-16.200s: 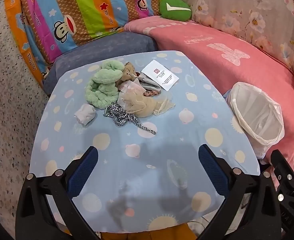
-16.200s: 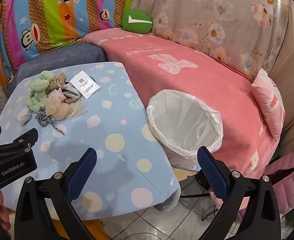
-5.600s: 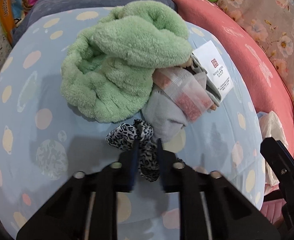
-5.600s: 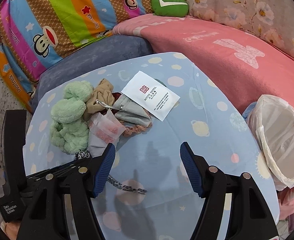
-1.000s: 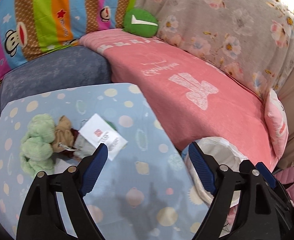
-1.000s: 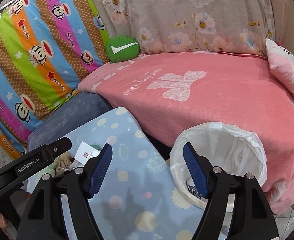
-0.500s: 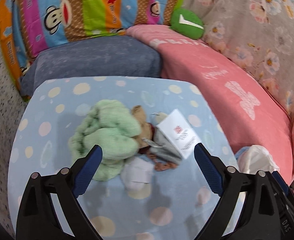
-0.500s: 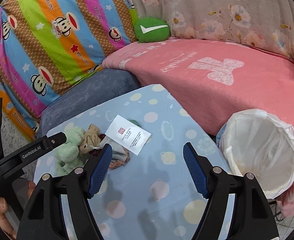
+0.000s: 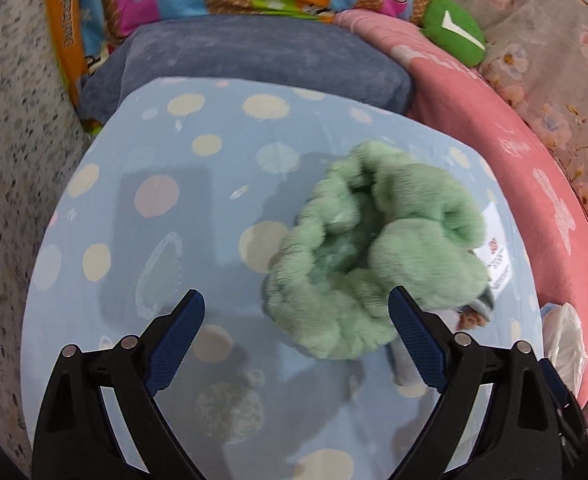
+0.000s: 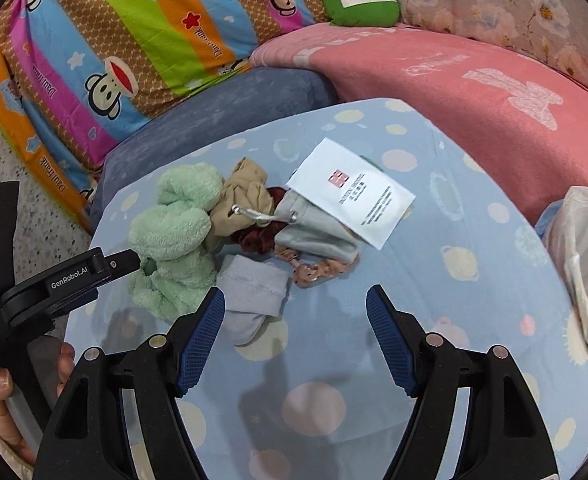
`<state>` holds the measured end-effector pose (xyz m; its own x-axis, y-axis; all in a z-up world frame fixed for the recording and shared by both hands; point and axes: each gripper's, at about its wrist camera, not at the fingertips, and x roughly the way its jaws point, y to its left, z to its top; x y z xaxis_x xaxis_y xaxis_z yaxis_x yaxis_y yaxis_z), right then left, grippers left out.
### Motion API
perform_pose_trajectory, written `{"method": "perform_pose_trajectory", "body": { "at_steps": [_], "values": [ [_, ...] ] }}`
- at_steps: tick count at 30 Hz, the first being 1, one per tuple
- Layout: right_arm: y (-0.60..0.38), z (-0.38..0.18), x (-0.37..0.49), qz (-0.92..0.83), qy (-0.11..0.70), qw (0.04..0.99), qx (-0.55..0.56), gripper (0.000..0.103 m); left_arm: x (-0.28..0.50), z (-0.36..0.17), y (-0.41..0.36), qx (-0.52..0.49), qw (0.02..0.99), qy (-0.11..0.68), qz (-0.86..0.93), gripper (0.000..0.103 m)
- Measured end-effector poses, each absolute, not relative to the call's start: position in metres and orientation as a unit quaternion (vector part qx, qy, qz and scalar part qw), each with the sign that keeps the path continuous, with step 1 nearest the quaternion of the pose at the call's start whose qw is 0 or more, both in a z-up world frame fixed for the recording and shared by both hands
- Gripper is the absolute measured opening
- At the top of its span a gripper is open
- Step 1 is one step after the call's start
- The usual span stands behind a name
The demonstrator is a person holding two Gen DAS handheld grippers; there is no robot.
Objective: Collect trash
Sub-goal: 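Grasp the green fuzzy towel with the left gripper while the right grasps the grey sock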
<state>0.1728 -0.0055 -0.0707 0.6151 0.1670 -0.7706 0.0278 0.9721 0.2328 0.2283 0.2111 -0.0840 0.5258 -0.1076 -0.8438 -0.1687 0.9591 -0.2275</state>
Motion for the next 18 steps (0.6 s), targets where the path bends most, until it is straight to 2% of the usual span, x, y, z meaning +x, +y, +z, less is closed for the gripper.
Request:
{"method": "perform_pose_trajectory", "body": {
  "at_steps": [6,11,13,14,15,17,18],
  "values": [
    [0.03,-0.098,0.193,0.055,0.461,0.88,0.096,0.071,0.24,-0.107,0.227,-0.17,0.845,0.507,0.012,0.081],
    [0.043,-0.116,0.208,0.059,0.48,0.87,0.097,0.071,0.251,-0.124,0.233,-0.208,0.824,0.527,-0.009,0.057],
    [0.045,-0.122,0.213,0.062,0.488,0.864,0.105,0.071,0.254,-0.125,0.231,-0.205,0.822,0.53,-0.022,0.032],
    [0.045,-0.125,0.214,0.064,0.493,0.861,0.107,0.069,0.255,-0.124,0.229,-0.203,0.822,0.532,-0.027,0.027],
    [0.045,-0.127,0.215,0.068,0.496,0.859,0.11,0.066,0.255,-0.121,0.227,-0.197,0.824,0.53,-0.03,0.023],
    [0.047,-0.13,0.217,0.074,0.502,0.854,0.111,0.042,0.255,-0.115,0.223,-0.189,0.829,0.526,-0.032,0.017],
    [0.046,-0.131,0.217,0.075,0.502,0.854,0.113,0.041,0.255,-0.111,0.221,-0.186,0.831,0.523,-0.033,0.016]
  ]
}}
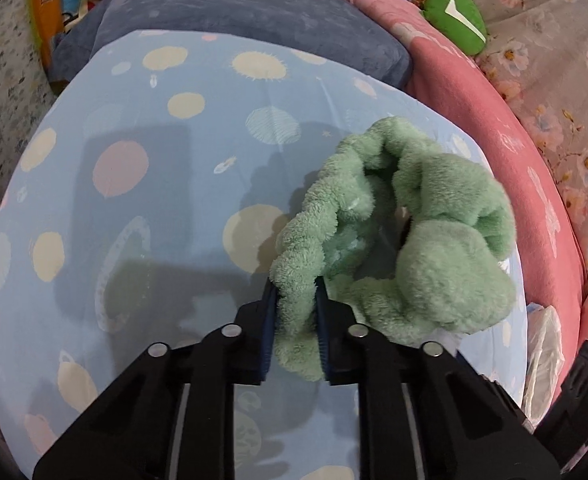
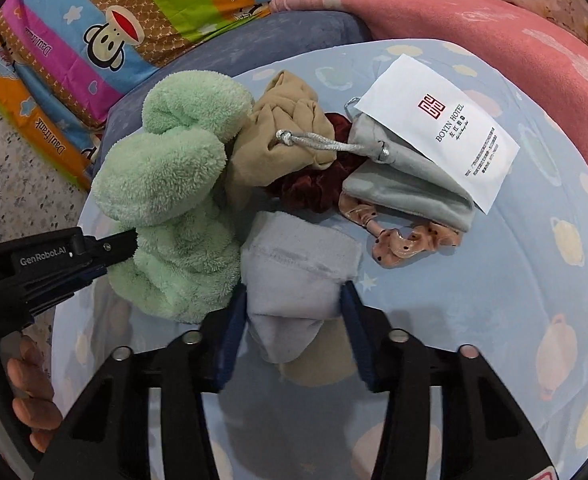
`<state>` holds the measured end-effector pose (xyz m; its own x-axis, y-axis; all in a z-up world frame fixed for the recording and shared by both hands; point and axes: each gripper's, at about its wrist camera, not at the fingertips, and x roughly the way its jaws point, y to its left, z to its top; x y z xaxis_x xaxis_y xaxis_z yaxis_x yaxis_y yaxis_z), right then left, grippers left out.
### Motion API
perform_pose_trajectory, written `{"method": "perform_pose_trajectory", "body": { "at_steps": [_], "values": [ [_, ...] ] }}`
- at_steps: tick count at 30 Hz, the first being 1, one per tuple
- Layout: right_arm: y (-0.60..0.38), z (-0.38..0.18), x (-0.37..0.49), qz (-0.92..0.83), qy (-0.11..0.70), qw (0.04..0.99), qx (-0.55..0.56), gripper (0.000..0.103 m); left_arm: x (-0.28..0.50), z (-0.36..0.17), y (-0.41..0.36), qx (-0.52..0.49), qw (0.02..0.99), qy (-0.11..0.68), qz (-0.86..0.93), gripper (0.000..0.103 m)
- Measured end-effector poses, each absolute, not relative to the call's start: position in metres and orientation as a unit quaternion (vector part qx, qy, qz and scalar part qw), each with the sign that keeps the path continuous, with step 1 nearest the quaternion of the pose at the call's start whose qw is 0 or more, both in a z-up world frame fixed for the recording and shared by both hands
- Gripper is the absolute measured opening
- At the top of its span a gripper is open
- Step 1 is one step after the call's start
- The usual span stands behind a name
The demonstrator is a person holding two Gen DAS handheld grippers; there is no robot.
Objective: Collect trash
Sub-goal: 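Grasp the green fuzzy towel with the left gripper while the right grasps the grey sock, then carry the towel and sock in both grippers over the trash bin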
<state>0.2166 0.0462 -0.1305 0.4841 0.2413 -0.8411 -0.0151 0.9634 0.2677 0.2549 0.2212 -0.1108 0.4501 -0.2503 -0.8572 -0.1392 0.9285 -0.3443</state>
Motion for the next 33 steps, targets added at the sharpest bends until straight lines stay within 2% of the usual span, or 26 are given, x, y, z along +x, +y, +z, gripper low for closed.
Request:
{"method": "perform_pose_trajectory", "body": {
  "at_steps": [2,5,18,24,33],
  "values": [
    [0.043,-0.127,0.214,0.077,0.497,0.856,0.12,0.029,0.254,-0.101,0.22,-0.184,0.837,0.515,-0.036,0.015],
    [0.039,-0.115,0.211,0.082,0.489,0.86,0.122,0.023,0.249,-0.081,0.218,-0.177,0.848,0.498,-0.038,0.014],
    [-0.001,-0.002,0.187,0.088,0.395,0.904,0.136,0.022,0.231,0.058,0.174,-0.132,0.91,0.383,-0.087,0.013],
    [-0.042,0.048,0.174,0.069,0.345,0.925,0.142,0.022,0.217,0.12,0.121,-0.097,0.929,0.334,-0.128,0.012],
    [-0.126,0.091,0.138,0.008,0.286,0.944,0.164,0.022,0.191,0.173,0.03,-0.068,0.93,0.296,-0.207,0.012]
  ]
}}
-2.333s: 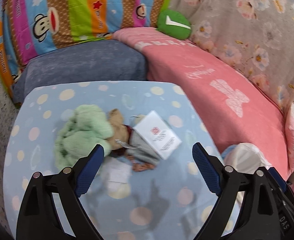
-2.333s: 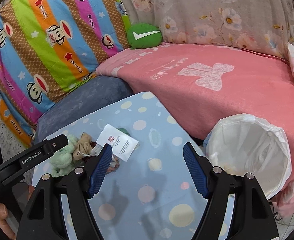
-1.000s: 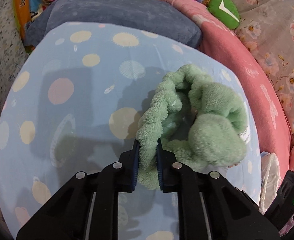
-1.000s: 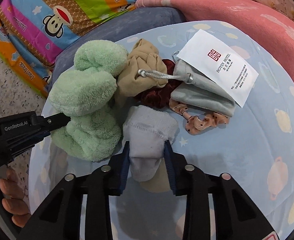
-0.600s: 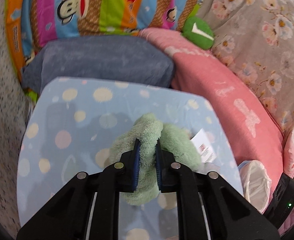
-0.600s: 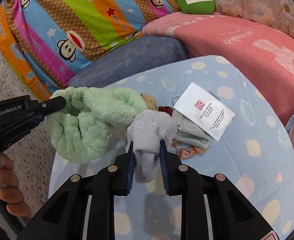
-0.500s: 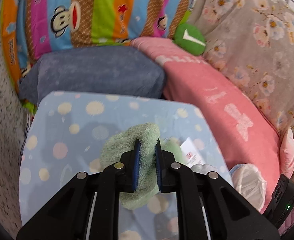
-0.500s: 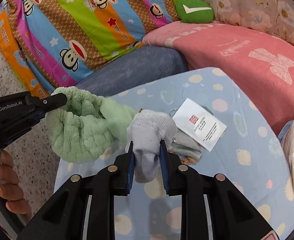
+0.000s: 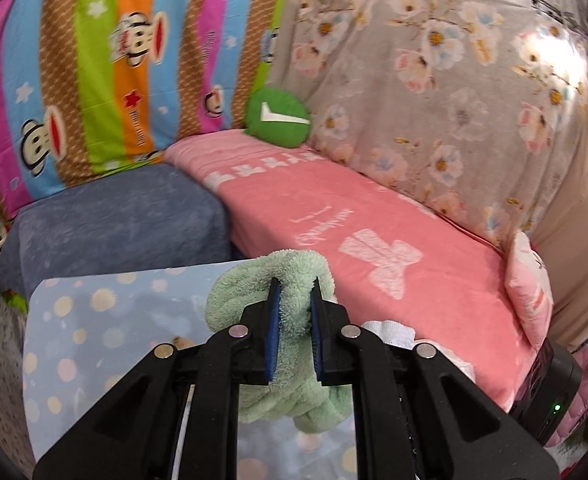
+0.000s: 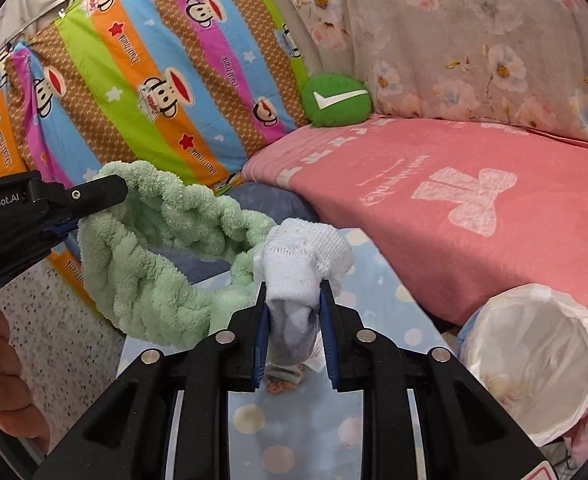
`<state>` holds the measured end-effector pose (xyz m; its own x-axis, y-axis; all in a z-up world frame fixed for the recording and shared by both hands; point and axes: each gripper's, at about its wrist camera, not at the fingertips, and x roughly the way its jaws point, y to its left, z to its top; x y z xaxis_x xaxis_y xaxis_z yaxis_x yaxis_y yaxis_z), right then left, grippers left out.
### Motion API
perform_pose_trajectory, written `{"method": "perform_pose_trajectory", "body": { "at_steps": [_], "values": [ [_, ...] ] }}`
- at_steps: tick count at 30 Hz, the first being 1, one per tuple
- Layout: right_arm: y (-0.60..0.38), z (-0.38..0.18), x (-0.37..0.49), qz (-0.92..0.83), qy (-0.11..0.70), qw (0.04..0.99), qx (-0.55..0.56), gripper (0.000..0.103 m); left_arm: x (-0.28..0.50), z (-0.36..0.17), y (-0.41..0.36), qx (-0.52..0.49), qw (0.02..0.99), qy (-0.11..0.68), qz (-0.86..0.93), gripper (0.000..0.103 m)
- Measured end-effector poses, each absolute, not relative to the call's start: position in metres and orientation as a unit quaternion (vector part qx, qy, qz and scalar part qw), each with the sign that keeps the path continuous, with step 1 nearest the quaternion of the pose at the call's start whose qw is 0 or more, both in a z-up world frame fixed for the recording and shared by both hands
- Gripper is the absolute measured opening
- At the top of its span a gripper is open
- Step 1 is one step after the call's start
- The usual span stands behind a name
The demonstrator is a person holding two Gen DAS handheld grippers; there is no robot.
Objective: Collect trash
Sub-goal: 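Carry the towel and sock in both grippers over the trash bin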
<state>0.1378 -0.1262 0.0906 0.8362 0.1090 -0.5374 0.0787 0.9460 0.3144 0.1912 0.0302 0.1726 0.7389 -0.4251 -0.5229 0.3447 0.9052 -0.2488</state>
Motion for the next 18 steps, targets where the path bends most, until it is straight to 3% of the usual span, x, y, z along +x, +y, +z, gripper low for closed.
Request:
{"method": "perform_pose_trajectory", "body": {
  "at_steps": [18],
  "values": [
    [-0.282,0.084,0.057,-0.126,0.255,0.937,0.2,0.022,0.154,0.165,-0.153,-0.007,0.893,0.317,-0.32,0.013]
  ]
}}
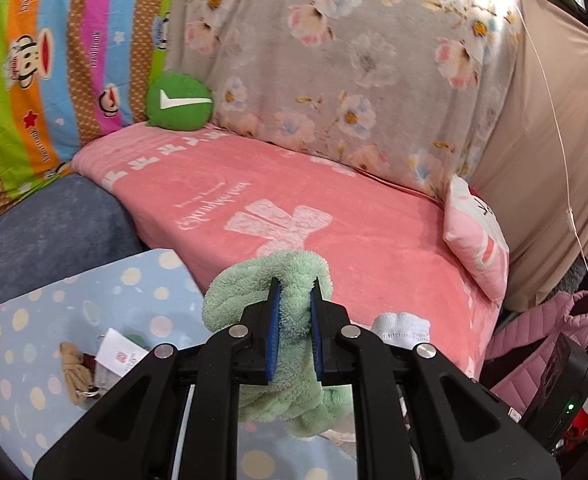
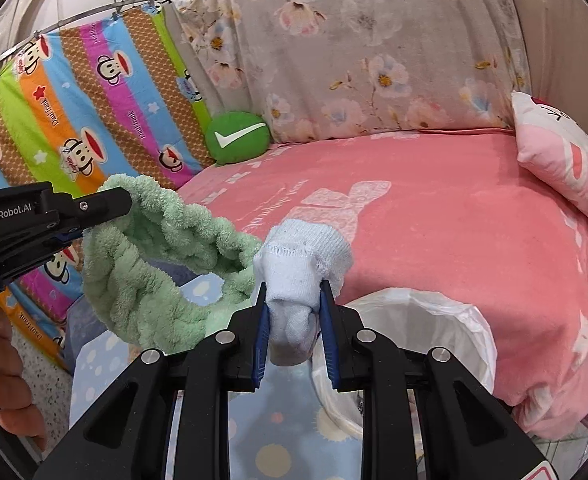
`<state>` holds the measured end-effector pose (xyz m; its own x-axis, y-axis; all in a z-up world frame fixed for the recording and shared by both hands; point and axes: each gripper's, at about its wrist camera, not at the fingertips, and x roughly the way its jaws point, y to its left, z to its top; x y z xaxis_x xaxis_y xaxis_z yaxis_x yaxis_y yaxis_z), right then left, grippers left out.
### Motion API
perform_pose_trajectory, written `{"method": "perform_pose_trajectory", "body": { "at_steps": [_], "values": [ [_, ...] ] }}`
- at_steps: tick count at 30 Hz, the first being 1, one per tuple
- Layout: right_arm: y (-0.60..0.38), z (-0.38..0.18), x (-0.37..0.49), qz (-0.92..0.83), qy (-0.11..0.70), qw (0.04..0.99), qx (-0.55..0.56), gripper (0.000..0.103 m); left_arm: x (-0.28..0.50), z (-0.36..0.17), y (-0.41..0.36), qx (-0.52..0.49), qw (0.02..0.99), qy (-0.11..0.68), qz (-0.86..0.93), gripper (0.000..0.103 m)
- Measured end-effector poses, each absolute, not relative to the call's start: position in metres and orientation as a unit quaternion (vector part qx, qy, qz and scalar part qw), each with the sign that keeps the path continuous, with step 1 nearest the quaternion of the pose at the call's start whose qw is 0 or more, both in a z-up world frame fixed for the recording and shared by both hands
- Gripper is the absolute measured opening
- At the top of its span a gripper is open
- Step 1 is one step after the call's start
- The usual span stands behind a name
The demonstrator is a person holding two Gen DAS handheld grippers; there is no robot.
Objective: Collect trash
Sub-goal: 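Carry the towel and sock in both grippers over the trash bin, then open both grippers to drop the towel and sock into the bin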
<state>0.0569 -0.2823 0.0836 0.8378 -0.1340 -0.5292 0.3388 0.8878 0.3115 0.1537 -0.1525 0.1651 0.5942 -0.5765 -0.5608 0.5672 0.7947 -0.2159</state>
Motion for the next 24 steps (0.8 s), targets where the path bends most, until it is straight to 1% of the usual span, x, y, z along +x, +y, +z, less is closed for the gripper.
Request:
{"method": "perform_pose_trajectory", "body": {
  "at_steps": [10,17,18,20,21,22,23,24],
  "values": [
    [-0.334,0.06,0.035,-0.169,0.26,0.924,0.225,0.022,0.141,0.148,-0.22,0.023,0.873,0.334,-0.354,0.013],
    [-0.351,0.049,0.03,-0.184,0.266,0.917,0.232,0.023,0.14,0.136,-0.245,0.029,0.863,0.342,-0.371,0.014],
    [-0.353,0.048,0.03,-0.187,0.268,0.916,0.232,0.024,0.14,0.135,-0.246,0.028,0.862,0.344,-0.372,0.017],
    [-0.355,0.045,0.032,-0.196,0.272,0.913,0.231,0.034,0.142,0.134,-0.245,0.02,0.866,0.34,-0.367,0.03],
    [-0.356,0.044,0.032,-0.201,0.271,0.913,0.229,0.04,0.142,0.135,-0.244,0.018,0.87,0.333,-0.362,0.044],
    [-0.355,0.044,0.032,-0.204,0.268,0.913,0.228,0.05,0.142,0.136,-0.242,0.018,0.875,0.328,-0.356,0.053],
    [-0.355,0.044,0.032,-0.209,0.265,0.913,0.227,0.056,0.143,0.137,-0.24,0.019,0.879,0.322,-0.35,0.054],
    [-0.355,0.044,0.033,-0.212,0.263,0.914,0.226,0.057,0.143,0.137,-0.24,0.021,0.882,0.32,-0.345,0.055]
  ]
}}
